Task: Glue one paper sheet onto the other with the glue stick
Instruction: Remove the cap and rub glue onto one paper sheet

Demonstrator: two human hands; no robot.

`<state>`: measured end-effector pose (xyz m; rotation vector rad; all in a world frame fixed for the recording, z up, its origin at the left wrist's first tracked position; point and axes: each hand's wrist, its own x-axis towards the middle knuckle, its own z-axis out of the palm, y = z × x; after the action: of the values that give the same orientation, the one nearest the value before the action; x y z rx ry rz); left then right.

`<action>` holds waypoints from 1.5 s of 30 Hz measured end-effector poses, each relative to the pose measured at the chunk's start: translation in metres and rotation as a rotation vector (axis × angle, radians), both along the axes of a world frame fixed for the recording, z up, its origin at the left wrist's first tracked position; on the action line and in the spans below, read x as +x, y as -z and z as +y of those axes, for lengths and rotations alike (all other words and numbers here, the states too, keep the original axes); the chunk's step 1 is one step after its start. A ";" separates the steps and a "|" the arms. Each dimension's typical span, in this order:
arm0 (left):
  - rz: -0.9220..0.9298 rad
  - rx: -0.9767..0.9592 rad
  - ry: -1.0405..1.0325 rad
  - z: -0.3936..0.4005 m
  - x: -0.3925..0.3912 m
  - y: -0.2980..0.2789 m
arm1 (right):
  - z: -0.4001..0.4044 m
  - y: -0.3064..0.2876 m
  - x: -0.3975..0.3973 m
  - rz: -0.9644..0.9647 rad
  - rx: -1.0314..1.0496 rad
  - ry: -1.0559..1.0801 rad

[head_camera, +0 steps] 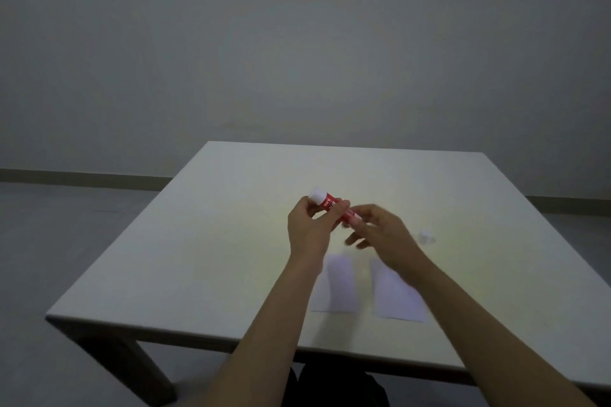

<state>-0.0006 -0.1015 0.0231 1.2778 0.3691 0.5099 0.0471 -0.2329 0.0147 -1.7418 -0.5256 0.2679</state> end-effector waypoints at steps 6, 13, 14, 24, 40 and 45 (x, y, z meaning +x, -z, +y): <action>0.040 -0.002 -0.093 -0.002 -0.003 -0.006 | 0.017 0.001 -0.014 0.073 0.077 -0.060; -0.064 0.067 0.127 -0.010 -0.003 -0.007 | 0.019 -0.006 -0.012 0.790 0.352 0.029; -0.062 0.065 0.122 -0.011 -0.003 -0.007 | 0.017 -0.007 -0.012 0.739 0.295 0.046; -0.043 0.080 0.036 -0.009 0.002 -0.010 | 0.012 -0.006 -0.009 0.606 0.331 0.021; -0.057 0.118 0.147 -0.015 0.000 -0.005 | 0.007 -0.008 -0.006 0.817 0.317 0.089; -0.027 0.028 0.169 -0.011 -0.001 -0.001 | 0.001 -0.004 -0.004 0.599 0.301 -0.047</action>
<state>-0.0017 -0.1127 0.0246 1.3152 0.2294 0.3895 0.0426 -0.2316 0.0185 -1.2733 -0.1555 0.6806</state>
